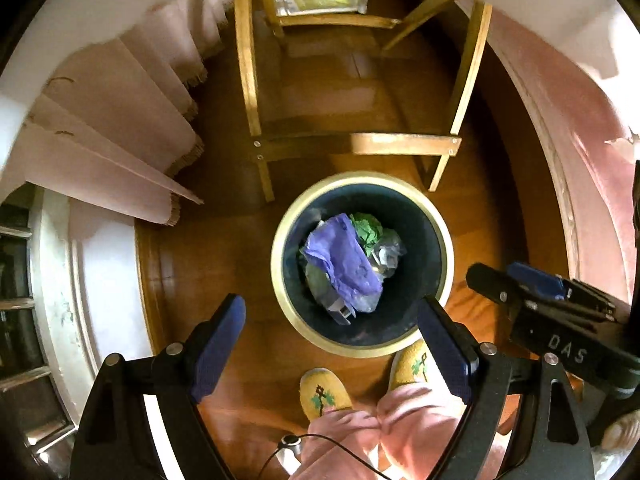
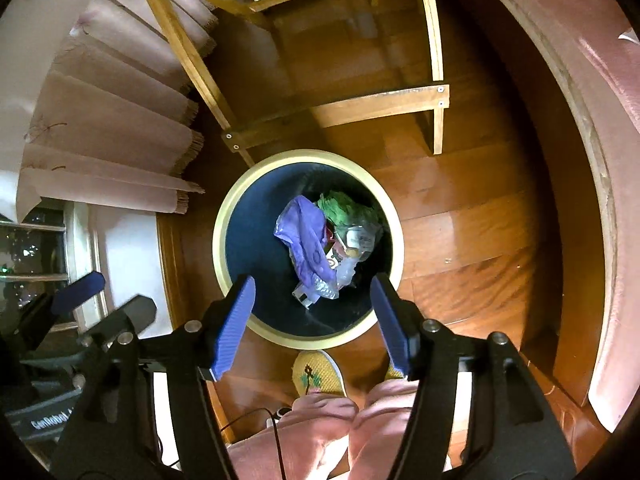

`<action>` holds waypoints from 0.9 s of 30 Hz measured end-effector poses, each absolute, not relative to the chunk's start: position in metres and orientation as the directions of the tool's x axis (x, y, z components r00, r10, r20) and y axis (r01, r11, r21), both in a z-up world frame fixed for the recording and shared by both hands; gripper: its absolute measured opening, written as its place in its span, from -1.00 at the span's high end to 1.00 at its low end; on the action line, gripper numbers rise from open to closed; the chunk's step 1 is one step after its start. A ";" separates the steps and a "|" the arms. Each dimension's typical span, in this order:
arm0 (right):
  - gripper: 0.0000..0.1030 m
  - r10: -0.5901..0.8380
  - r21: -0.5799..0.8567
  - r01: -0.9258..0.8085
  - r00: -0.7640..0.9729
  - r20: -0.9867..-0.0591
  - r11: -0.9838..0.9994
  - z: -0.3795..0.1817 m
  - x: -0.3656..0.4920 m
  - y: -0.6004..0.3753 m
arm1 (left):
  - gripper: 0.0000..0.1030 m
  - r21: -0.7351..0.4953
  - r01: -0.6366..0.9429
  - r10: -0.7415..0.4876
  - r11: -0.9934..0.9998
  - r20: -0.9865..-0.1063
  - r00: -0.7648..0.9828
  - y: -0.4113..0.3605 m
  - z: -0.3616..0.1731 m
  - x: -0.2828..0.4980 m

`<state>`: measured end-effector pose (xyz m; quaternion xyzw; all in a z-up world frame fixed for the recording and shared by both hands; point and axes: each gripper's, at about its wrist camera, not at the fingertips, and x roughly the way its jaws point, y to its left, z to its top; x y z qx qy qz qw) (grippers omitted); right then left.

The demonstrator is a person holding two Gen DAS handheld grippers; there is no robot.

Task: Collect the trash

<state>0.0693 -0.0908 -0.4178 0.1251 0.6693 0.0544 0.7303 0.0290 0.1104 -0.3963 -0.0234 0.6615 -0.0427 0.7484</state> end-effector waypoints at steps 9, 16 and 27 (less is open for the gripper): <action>-0.19 0.233 0.246 0.093 0.136 -0.963 0.965 -0.374 0.055 -0.094 | -0.72 -0.074 0.042 -0.080 0.996 -0.983 0.166 0.107 -0.342 0.026; -0.26 0.230 0.249 0.094 0.177 -0.957 0.964 -0.319 0.051 -0.099 | -0.68 -0.070 0.067 -0.083 0.995 -0.974 0.210 0.100 -0.276 0.021; -0.30 0.225 0.251 0.067 0.269 -0.937 0.966 -0.184 0.048 -0.105 | -0.67 -0.093 0.045 -0.103 0.995 -0.947 0.304 0.110 -0.135 0.014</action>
